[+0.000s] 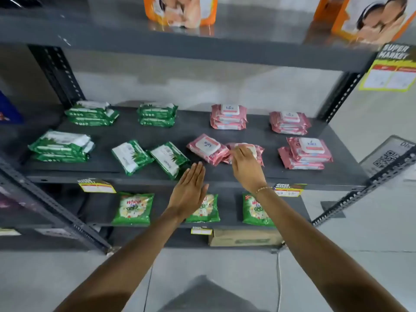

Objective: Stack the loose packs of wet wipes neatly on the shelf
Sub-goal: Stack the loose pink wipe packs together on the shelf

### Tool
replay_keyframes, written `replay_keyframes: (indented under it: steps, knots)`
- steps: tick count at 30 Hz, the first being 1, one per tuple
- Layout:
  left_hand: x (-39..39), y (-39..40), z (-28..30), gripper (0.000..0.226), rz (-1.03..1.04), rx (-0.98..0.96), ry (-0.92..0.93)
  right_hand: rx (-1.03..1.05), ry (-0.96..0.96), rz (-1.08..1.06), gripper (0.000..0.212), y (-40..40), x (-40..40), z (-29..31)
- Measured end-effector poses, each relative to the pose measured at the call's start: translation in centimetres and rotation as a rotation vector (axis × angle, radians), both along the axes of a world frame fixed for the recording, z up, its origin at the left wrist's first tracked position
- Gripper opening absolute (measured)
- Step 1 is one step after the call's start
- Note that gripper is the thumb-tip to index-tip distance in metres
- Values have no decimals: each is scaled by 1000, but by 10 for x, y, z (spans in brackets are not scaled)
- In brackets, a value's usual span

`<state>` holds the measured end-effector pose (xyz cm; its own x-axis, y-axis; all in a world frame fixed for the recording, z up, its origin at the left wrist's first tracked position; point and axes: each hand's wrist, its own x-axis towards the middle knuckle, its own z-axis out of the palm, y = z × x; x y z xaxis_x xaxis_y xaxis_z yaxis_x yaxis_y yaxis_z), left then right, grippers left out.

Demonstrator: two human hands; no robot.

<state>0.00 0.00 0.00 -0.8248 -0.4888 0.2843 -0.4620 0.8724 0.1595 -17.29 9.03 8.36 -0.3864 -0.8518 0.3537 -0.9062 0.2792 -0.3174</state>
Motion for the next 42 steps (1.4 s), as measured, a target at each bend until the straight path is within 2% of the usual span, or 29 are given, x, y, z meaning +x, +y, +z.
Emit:
replay_keyframes:
  steps: [2, 5, 10, 13, 18, 22, 23, 25, 26, 28, 32, 35, 42]
  knots:
    - [-8, 0, -7, 57, 43, 22, 5, 84, -11, 57, 25, -19, -6, 0]
    - [-13, -1, -15, 56, 162, 7, -35, 215, -48, 95, 44, -52, -11, 0]
    - [-16, -7, -21, 56, 216, -78, -124, 340, -26, 49, 77, -86, -17, -13]
    - [-19, -10, -25, 55, 226, -96, -132, 364, -14, 19, 89, -99, -19, -21]
    - [-20, -13, -32, 55, 227, -129, -111, 299, -17, 25, 72, -102, -24, -13]
    - [-20, -13, -33, 54, 224, -109, -71, 162, -107, 100, 70, -86, -46, 10]
    - [-20, -11, -33, 54, 226, -98, -47, 163, -168, 146, 69, -79, -57, 17]
    - [-20, -8, -33, 52, 234, -71, 8, 201, -444, 211, 72, -63, -86, 28]
    - [-21, -6, -33, 51, 242, -55, 26, 223, -618, 196, 76, -54, -101, 32]
    - [-26, -2, -31, 52, 241, -38, 29, 243, -754, 143, 80, -38, -127, 34]
    - [-34, -2, -28, 52, 189, -38, -23, 235, -721, 114, 81, -29, -149, 25]
    - [-31, -6, -29, 52, 179, -36, -61, 317, -759, 125, 78, -30, -151, 16]
    - [-30, -10, -33, 53, 168, -81, -86, 492, -680, 210, 73, -36, -163, 20]
